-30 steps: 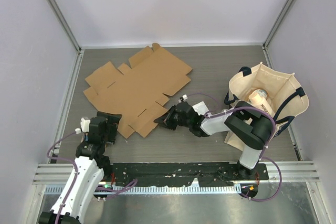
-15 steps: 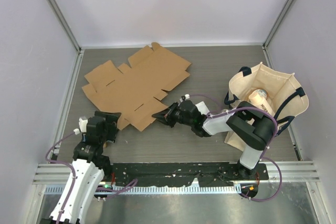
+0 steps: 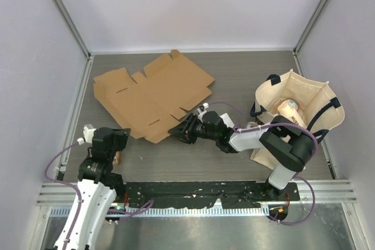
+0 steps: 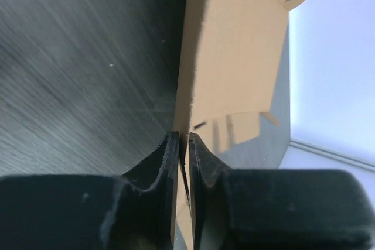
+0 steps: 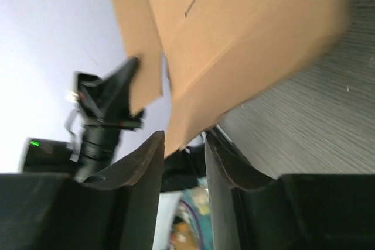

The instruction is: Fold the paper box

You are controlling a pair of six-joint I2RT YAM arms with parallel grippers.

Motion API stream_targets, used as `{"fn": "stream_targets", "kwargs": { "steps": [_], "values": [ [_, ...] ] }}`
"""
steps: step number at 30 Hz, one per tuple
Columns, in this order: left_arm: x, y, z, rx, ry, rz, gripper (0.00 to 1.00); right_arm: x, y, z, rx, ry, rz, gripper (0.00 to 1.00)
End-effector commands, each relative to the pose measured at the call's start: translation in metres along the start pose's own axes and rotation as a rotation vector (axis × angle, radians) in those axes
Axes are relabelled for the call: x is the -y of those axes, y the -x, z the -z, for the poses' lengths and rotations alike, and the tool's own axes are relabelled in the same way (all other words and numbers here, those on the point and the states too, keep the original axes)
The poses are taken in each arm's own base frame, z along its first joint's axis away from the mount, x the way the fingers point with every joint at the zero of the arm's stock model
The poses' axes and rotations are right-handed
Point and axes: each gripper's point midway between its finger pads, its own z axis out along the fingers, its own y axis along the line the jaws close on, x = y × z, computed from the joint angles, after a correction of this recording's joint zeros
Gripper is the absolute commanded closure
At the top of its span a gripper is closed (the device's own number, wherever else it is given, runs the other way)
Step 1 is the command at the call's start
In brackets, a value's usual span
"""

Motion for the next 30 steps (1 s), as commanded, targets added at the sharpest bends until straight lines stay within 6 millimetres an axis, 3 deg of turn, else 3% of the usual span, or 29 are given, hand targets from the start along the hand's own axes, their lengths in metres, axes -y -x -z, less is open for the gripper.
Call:
{"fn": "stream_targets", "kwargs": {
  "steps": [1, 3, 4, 6, 7, 8, 9, 11, 12, 13, 15, 17, 18, 20, 21, 23, 24, 25, 26, 28, 29, 30],
  "values": [
    [0.039, 0.027, 0.019, 0.096, -0.085, -0.108, 0.88, 0.014, -0.031, 0.015, -0.233, -0.072, 0.464, 0.57],
    [0.055, 0.036, 0.030, 0.126, -0.112, -0.205, 0.90, 0.011, -0.039, 0.031, -0.303, -0.110, 0.676, 0.55],
    [0.061, 0.039, 0.033, 0.132, -0.118, -0.250, 0.92, 0.040, -0.038, 0.050, -0.373, -0.228, 0.820, 0.53],
    [0.082, 0.048, 0.047, 0.159, -0.164, -0.365, 0.92, 0.017, -0.035, 0.073, -0.352, -0.228, 0.954, 0.50],
    [0.092, 0.047, 0.053, 0.149, -0.203, -0.408, 0.92, 0.025, -0.036, 0.092, -0.396, -0.289, 0.987, 0.49],
    [0.100, 0.049, 0.057, 0.155, -0.225, -0.489, 0.91, 0.014, -0.027, 0.100, -0.366, -0.298, 1.089, 0.49],
    [0.117, 0.054, 0.070, 0.173, -0.273, -0.511, 0.91, -0.021, -0.024, 0.111, -0.304, -0.249, 1.160, 0.46],
    [0.132, 0.056, 0.078, 0.182, -0.313, -0.562, 0.91, -0.042, -0.017, 0.130, -0.262, -0.269, 1.245, 0.39],
    [0.147, 0.060, 0.087, 0.194, -0.345, -0.604, 0.91, -0.079, -0.012, 0.137, -0.175, -0.227, 1.296, 0.38],
    [0.155, 0.061, 0.091, 0.201, -0.366, -0.629, 0.91, -0.092, -0.008, 0.141, -0.138, -0.229, 1.314, 0.36],
    [0.179, 0.058, 0.102, 0.181, -0.441, -0.718, 0.91, -0.139, 0.002, 0.144, -0.028, -0.183, 1.395, 0.36],
    [0.199, 0.051, 0.111, 0.148, -0.515, -0.784, 0.90, -0.169, 0.010, 0.139, 0.041, -0.151, 1.463, 0.36],
    [0.217, 0.046, 0.118, 0.121, -0.564, -0.840, 0.89, -0.197, 0.017, 0.142, 0.110, -0.130, 1.530, 0.37],
    [0.231, 0.043, 0.124, 0.093, -0.591, -0.890, 0.89, -0.217, 0.031, 0.129, 0.167, -0.141, 1.575, 0.39],
    [0.246, 0.041, 0.139, 0.078, -0.644, -0.912, 0.89, -0.244, 0.036, 0.132, 0.222, -0.117, 1.652, 0.39],
    [0.258, 0.038, 0.135, 0.040, -0.653, -0.972, 0.89, -0.258, 0.046, 0.116, 0.241, -0.115, 1.692, 0.41],
    [0.271, 0.040, 0.151, 0.047, -0.685, -0.984, 0.90, -0.280, 0.051, 0.117, 0.280, -0.086, 1.707, 0.40],
    [0.276, 0.041, 0.145, 0.036, -0.674, -1.005, 0.90, -0.291, 0.060, 0.117, 0.306, -0.079, 1.716, 0.40],
    [0.289, 0.045, 0.156, 0.061, -0.700, -1.011, 0.90, -0.311, 0.066, 0.112, 0.340, -0.058, 1.713, 0.40],
    [0.298, 0.045, 0.157, 0.045, -0.704, -1.033, 0.90, -0.328, 0.078, 0.113, 0.371, -0.046, 1.723, 0.40],
    [0.309, 0.048, 0.168, 0.063, -0.734, -1.047, 0.90, -0.332, 0.078, 0.104, 0.355, -0.030, 1.749, 0.40],
    [0.313, 0.048, 0.172, 0.060, -0.748, -1.057, 0.89, -0.348, 0.076, 0.109, 0.383, 0.001, 1.787, 0.40]
  ]
}}
